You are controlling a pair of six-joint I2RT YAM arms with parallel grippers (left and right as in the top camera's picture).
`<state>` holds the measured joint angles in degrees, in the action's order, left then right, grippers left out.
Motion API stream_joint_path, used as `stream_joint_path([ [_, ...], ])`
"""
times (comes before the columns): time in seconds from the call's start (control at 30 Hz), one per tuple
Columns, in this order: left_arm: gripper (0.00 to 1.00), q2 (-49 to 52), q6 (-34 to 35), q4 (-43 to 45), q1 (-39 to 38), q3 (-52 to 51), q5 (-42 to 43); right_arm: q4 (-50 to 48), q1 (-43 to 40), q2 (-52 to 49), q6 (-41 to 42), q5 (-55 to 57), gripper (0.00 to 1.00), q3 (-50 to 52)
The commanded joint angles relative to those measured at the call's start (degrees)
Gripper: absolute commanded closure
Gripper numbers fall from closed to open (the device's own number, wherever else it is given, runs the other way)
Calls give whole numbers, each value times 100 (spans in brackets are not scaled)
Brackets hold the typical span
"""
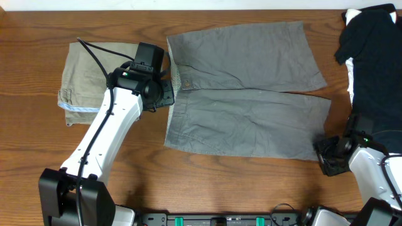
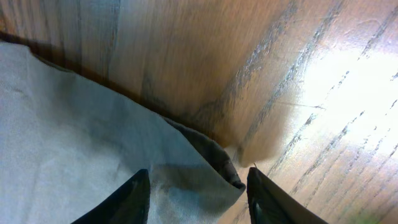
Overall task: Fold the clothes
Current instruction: 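Grasp the lower right leg hem corner of the grey shorts with the right gripper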
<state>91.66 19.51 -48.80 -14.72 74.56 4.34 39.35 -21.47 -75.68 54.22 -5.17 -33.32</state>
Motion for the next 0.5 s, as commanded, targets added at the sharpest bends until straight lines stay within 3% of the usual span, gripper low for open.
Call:
stream_joint_path([
  [0.0, 58, 9, 37, 13, 13, -9, 15, -2, -20, 31, 164, 20, 49, 94],
  [0.13, 58, 9, 35, 11, 13, -13, 15, -87, -20, 31, 393, 20, 42, 223],
  [0.27, 58, 9, 35, 11, 13, -15, 15, -356, -22, 31, 409, 20, 42, 404],
  [0.47, 58, 9, 35, 7, 13, -15, 15, -448, -22, 31, 404, 20, 75, 420],
])
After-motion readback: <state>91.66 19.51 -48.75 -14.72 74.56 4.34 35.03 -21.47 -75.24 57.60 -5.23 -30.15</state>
